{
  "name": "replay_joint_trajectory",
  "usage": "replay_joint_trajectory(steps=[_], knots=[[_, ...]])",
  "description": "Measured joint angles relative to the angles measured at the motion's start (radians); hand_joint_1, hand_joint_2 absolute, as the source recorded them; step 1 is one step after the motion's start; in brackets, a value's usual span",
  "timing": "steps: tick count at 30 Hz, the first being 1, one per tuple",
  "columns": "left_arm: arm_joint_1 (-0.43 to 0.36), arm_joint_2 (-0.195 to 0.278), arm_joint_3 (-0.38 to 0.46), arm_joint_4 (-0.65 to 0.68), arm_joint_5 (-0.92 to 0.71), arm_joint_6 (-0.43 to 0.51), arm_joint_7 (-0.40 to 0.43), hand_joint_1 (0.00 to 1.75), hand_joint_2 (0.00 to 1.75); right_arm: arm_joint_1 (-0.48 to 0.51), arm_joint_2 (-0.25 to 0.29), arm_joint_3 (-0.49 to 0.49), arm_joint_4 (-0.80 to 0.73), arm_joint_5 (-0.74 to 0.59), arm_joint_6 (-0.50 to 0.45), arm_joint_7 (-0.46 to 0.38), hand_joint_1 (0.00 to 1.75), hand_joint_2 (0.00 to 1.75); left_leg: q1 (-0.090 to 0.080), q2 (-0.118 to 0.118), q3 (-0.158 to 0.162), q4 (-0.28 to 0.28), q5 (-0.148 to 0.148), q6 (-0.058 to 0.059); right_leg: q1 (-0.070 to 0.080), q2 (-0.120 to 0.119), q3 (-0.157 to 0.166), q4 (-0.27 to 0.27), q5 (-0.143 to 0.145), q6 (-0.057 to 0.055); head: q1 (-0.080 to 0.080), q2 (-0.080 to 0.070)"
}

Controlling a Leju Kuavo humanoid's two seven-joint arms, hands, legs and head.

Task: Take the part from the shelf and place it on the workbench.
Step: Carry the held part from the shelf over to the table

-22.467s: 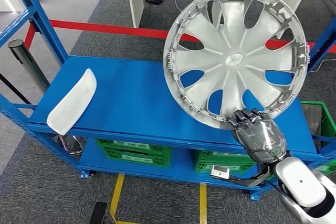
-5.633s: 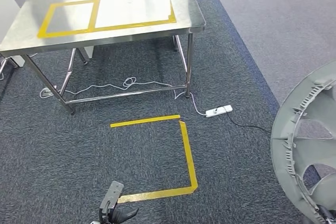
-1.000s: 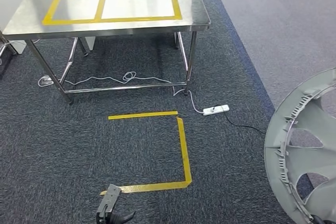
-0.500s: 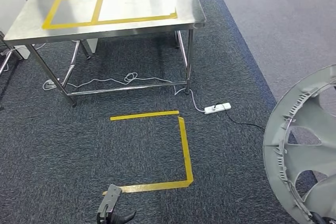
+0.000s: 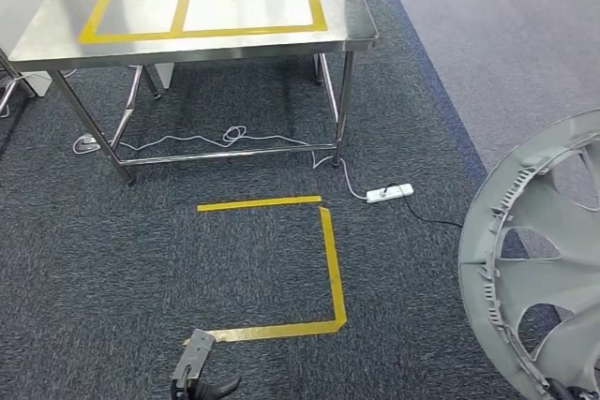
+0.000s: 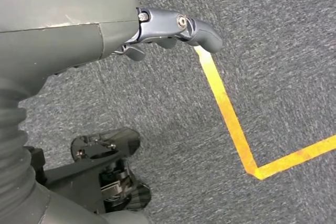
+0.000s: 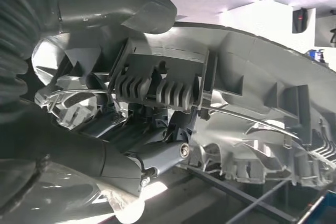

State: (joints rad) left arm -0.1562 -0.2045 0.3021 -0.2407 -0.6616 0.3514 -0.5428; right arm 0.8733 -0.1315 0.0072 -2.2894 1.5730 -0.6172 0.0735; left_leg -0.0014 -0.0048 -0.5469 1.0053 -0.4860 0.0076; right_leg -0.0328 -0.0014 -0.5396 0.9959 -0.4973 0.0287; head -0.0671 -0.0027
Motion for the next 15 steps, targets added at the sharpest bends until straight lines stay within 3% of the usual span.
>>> replay_joint_trajectory(steps=[9, 15], knots=[[-0.001, 0.000, 0.000, 0.000, -0.004, 0.007, 0.020, 0.00, 1.75, -0.001, 0.003, 0.000, 0.001, 0.000, 0.001, -0.001, 1.75, 1.75, -0.006, 0.000, -0.001, 0.001, 0.000, 0.011, -0.005, 0.000, 0.002, -0.009, 0.006, 0.019, -0.001, 0.000], [-0.001, 0.000, 0.000, 0.000, -0.009, 0.014, 0.036, 0.00, 1.75, -0.002, 0.003, 0.000, 0.002, 0.000, 0.001, 0.001, 1.75, 1.75, -0.005, 0.000, -0.001, 0.001, 0.000, 0.011, -0.005, 0.000, 0.002, -0.008, 0.007, 0.019, -0.001, 0.000]])
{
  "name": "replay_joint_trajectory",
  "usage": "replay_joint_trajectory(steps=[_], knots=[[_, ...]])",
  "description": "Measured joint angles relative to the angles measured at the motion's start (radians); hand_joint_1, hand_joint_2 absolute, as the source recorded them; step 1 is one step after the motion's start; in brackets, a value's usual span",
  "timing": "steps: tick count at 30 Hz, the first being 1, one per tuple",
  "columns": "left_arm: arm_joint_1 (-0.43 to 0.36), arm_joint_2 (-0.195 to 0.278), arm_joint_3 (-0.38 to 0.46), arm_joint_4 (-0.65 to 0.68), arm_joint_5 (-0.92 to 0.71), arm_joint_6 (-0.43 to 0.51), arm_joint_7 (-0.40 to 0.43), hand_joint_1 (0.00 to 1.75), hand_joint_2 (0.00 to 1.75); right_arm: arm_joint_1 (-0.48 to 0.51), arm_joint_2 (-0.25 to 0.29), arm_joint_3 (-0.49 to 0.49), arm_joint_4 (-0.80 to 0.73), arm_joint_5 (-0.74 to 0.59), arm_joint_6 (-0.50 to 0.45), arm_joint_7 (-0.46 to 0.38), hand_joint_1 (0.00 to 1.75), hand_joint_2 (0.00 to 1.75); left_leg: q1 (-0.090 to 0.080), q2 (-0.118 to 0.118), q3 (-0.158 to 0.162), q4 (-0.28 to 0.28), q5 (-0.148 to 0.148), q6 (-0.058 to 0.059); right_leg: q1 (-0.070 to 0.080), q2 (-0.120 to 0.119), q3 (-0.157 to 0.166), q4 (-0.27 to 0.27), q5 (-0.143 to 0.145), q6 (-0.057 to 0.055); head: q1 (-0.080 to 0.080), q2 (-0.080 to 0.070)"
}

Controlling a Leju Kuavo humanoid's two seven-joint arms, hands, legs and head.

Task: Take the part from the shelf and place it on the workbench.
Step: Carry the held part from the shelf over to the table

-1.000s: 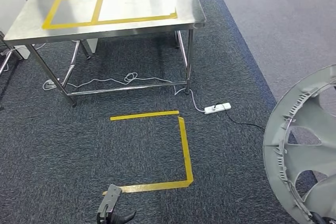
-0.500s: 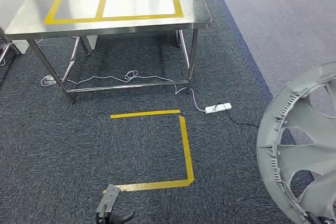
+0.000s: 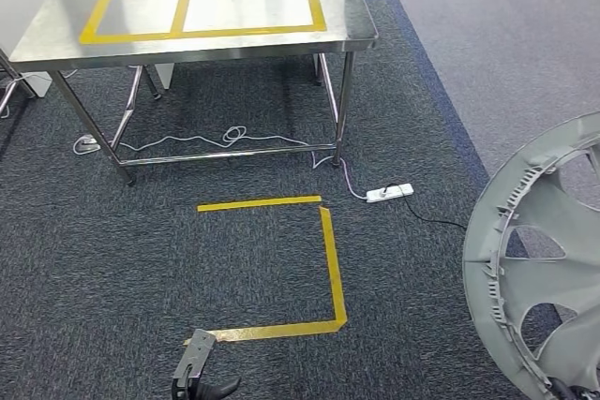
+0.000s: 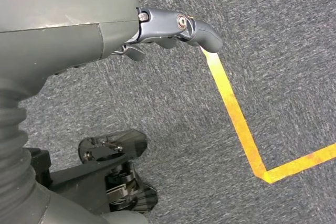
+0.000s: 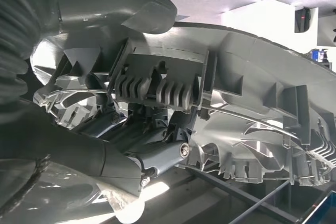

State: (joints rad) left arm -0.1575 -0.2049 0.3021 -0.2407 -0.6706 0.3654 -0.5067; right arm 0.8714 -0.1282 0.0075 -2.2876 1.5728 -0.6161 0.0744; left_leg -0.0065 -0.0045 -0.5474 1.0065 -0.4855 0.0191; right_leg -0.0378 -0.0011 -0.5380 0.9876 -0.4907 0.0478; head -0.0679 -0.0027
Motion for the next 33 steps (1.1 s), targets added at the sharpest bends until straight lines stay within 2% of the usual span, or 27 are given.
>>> replay_joint_trajectory(steps=[33], knots=[[-0.007, -0.004, 0.000, 0.000, -0.009, -0.002, 0.009, 0.00, 1.75, -0.009, 0.000, 0.000, 0.016, 0.000, -0.001, 0.018, 1.75, 1.75, 0.001, 0.000, 0.000, 0.000, 0.000, 0.000, 0.001, 0.000, 0.000, 0.001, 0.000, 0.000, 0.000, 0.000]])
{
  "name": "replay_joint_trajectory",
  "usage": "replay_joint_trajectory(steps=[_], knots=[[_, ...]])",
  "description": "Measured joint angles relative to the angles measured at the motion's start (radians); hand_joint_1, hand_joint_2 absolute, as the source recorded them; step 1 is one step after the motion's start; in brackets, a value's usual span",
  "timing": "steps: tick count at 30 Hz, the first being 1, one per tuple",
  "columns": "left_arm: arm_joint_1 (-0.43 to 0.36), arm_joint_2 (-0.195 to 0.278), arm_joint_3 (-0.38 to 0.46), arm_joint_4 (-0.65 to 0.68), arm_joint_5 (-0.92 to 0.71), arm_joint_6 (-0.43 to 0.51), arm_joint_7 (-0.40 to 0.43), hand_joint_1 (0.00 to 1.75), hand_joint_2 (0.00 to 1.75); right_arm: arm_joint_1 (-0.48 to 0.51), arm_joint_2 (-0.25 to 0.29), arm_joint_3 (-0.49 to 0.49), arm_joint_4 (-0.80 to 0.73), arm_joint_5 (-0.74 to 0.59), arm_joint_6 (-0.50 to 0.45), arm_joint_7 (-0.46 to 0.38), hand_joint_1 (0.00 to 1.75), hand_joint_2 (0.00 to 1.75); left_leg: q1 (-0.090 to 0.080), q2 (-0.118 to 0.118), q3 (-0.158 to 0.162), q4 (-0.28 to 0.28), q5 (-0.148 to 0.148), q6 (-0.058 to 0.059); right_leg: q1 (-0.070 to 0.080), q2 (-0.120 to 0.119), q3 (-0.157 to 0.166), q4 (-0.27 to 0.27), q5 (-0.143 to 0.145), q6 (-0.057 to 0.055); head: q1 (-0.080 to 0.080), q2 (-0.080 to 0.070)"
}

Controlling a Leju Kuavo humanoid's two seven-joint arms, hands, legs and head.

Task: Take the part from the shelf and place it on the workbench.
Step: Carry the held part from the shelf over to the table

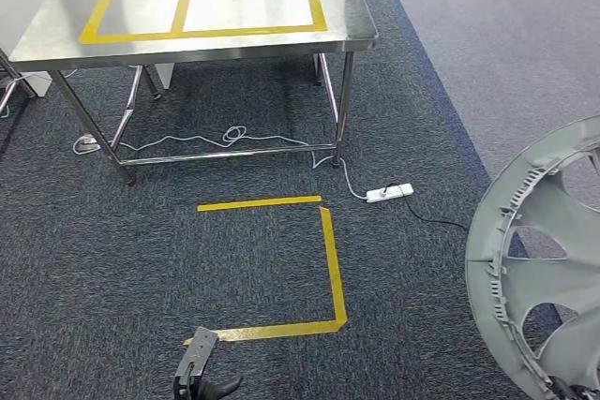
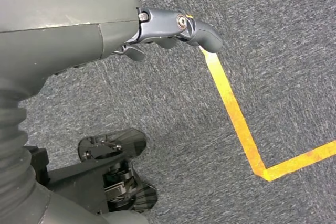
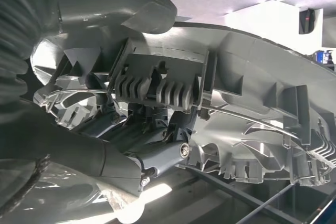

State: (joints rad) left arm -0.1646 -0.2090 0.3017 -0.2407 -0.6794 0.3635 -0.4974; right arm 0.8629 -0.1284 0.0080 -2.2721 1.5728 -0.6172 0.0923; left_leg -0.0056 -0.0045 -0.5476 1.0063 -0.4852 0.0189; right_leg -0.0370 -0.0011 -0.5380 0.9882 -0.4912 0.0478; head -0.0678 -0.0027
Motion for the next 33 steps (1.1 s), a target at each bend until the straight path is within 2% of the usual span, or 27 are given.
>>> replay_joint_trajectory(steps=[33], knots=[[0.000, 0.000, 0.000, 0.000, 0.003, -0.001, 0.000, 0.00, 1.75, -0.006, 0.010, -0.027, 0.004, 0.000, 0.000, -0.057, 1.75, 1.75, -0.002, 0.000, 0.000, 0.002, -0.001, 0.001, -0.001, 0.000, 0.000, -0.001, 0.001, 0.001, 0.000, 0.000]])
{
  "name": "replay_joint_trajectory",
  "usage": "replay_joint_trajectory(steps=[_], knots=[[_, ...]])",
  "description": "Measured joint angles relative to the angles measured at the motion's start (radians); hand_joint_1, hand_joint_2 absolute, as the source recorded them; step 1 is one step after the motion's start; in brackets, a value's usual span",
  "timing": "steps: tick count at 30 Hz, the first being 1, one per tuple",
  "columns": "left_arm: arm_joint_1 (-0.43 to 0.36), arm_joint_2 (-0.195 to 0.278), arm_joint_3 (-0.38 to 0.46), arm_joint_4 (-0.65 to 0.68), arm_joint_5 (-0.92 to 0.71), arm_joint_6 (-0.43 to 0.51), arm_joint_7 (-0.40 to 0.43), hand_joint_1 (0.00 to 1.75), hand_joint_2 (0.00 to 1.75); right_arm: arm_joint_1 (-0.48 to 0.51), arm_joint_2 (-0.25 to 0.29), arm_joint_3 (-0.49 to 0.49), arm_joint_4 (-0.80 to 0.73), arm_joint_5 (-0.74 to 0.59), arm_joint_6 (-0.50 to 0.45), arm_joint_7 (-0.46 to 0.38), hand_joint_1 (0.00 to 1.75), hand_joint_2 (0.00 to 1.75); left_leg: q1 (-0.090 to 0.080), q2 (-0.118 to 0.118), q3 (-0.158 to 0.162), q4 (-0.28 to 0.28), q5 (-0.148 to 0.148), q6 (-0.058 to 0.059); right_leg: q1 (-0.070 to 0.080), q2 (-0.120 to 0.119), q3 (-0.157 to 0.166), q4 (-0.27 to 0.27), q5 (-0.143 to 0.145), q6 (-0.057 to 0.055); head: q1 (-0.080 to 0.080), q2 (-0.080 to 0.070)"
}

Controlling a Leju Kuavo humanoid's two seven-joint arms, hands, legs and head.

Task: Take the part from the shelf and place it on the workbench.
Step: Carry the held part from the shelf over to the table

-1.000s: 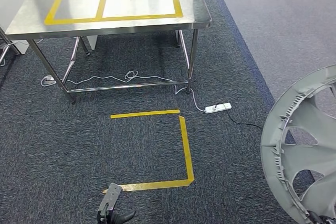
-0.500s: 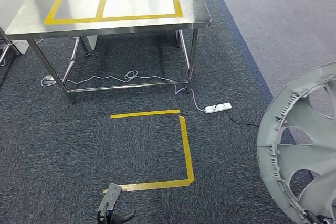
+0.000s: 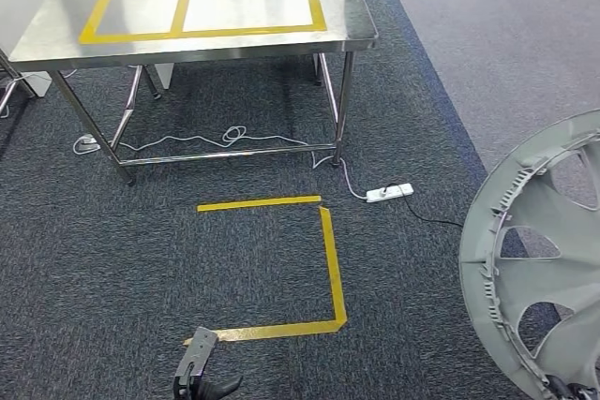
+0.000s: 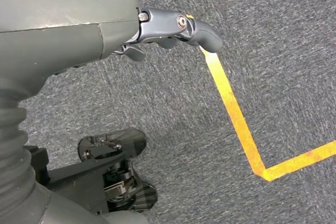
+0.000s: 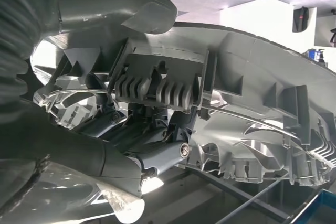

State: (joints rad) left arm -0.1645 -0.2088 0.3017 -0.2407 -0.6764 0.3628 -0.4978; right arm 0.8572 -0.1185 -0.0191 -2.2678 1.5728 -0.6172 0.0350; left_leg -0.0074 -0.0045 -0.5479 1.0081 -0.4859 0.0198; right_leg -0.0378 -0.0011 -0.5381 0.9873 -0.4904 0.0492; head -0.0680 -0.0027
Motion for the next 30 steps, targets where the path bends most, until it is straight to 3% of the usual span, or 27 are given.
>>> replay_joint_trajectory(steps=[5, 9, 11, 13, 14, 15, 16, 18, 20, 23, 25, 26, 28, 30], knots=[[0.000, 0.002, 0.000, 0.000, 0.000, 0.000, 0.000, 0.00, 1.75, -0.001, 0.014, -0.010, 0.003, 0.000, 0.000, -0.024, 1.75, 1.75, -0.006, 0.000, -0.002, 0.004, -0.003, 0.007, -0.005, 0.000, 0.000, -0.001, 0.001, 0.007, 0.000, 0.000], [-0.001, 0.003, 0.000, 0.000, 0.000, 0.000, 0.000, 0.00, 1.75, -0.001, 0.024, -0.022, 0.004, 0.000, 0.000, -0.034, 1.75, 1.75, -0.005, 0.000, 0.001, -0.007, 0.004, 0.024, -0.009, 0.000, -0.002, 0.001, -0.002, 0.018, 0.000, 0.000], [-0.002, 0.002, 0.000, 0.000, 0.000, 0.000, 0.000, 0.00, 1.75, -0.001, 0.026, -0.025, 0.004, 0.000, 0.000, -0.036, 1.75, 1.75, -0.001, 0.002, 0.006, -0.021, 0.013, 0.035, -0.007, 0.000, -0.032, 0.061, -0.043, 0.017, 0.002, 0.000], [-0.002, 0.001, 0.000, 0.000, 0.000, -0.001, 0.000, 0.00, 1.75, -0.002, 0.027, -0.028, 0.004, 0.000, 0.000, -0.042, 1.75, 1.75, -0.004, 0.001, 0.005, -0.023, 0.015, 0.040, -0.003, 0.000, -0.094, 0.190, -0.107, 0.012, 0.002, 0.000], [-0.002, 0.001, 0.000, 0.000, 0.000, -0.001, 0.000, 0.00, 1.75, -0.003, 0.029, -0.031, 0.004, 0.000, 0.000, -0.046, 1.75, 1.75, -0.006, 0.000, 0.004, -0.023, 0.014, 0.040, -0.001, 0.000, -0.122, 0.247, -0.127, 0.011, 0.002, 0.000], [-0.001, 0.001, 0.000, 0.000, 0.000, -0.001, 0.000, 0.00, 1.75, -0.003, 0.030, -0.033, 0.005, 0.000, 0.000, -0.050, 1.75, 1.75, -0.007, -0.002, 0.003, -0.022, 0.014, 0.040, 0.000, 0.000, -0.135, 0.274, -0.129, 0.010, 0.002, 0.000], [-0.001, 0.001, 0.000, 0.000, 0.000, -0.001, 0.000, 0.00, 1.75, -0.003, 0.032, -0.035, 0.006, 0.000, 0.000, -0.053, 1.75, 1.75, -0.008, -0.005, 0.003, -0.020, 0.014, 0.039, 0.001, 0.000, -0.130, 0.264, -0.113, 0.009, 0.002, 0.000], [-0.001, 0.000, 0.000, 0.000, 0.000, -0.002, 0.000, 0.00, 1.75, -0.003, 0.035, -0.040, 0.007, 0.000, 0.000, -0.057, 1.75, 1.75, -0.008, -0.015, 0.004, -0.015, 0.010, 0.034, 0.000, 0.006, -0.071, 0.146, -0.050, 0.004, 0.002, 0.000], [-0.002, -0.001, 0.000, 0.000, 0.001, -0.003, 0.000, 0.00, 1.75, -0.005, 0.041, -0.043, 0.008, 0.000, -0.001, -0.065, 1.75, 1.75, -0.011, -0.023, -0.001, -0.004, 0.006, 0.024, 0.000, 0.020, -0.014, 0.039, -0.019, -0.002, 0.001, 0.000], [-0.002, 0.000, 0.000, 0.000, 0.003, -0.004, 0.000, 0.00, 1.75, -0.007, 0.054, -0.048, 0.010, 0.000, -0.003, -0.084, 1.75, 1.75, -0.010, -0.032, -0.008, 0.002, 0.006, 0.008, 0.004, 0.021, -0.001, 0.019, -0.018, -0.014, 0.000, 0.000], [-0.002, 0.001, 0.000, 0.000, 0.004, -0.003, 0.000, 0.00, 1.75, -0.008, 0.064, -0.050, 0.010, 0.000, -0.003, -0.091, 1.75, 1.75, -0.007, -0.027, -0.017, 0.023, -0.011, -0.004, 0.002, 0.012, 0.000, 0.016, -0.016, -0.024, -0.002, 0.000], [-0.002, 0.001, 0.000, 0.000, 0.005, -0.003, -0.001, 0.00, 1.75, -0.009, 0.069, -0.050, 0.010, 0.000, -0.003, -0.094, 1.75, 1.75, -0.005, -0.022, -0.032, 0.060, -0.035, -0.011, 0.001, 0.006, 0.001, 0.015, -0.016, -0.029, -0.004, 0.000], [-0.002, 0.002, 0.000, 0.000, 0.006, -0.002, -0.001, 0.00, 1.75, -0.010, 0.077, -0.050, 0.010, 0.000, -0.003, -0.096, 1.75, 1.75, 0.001, -0.011, -0.088, 0.186, -0.099, -0.022, 0.001, -0.005, 0.002, 0.015, -0.017, -0.035, -0.008, 0.000], [0.001, 0.002, 0.000, 0.000, 0.006, -0.002, -0.001, 0.00, 1.75, -0.011, 0.082, -0.051, 0.012, 0.000, -0.003, -0.098, 1.75, 1.75, 0.007, -0.009, -0.133, 0.284, -0.128, -0.028, 0.002, -0.014, 0.003, 0.015, -0.019, -0.037, -0.008, 0.000]])
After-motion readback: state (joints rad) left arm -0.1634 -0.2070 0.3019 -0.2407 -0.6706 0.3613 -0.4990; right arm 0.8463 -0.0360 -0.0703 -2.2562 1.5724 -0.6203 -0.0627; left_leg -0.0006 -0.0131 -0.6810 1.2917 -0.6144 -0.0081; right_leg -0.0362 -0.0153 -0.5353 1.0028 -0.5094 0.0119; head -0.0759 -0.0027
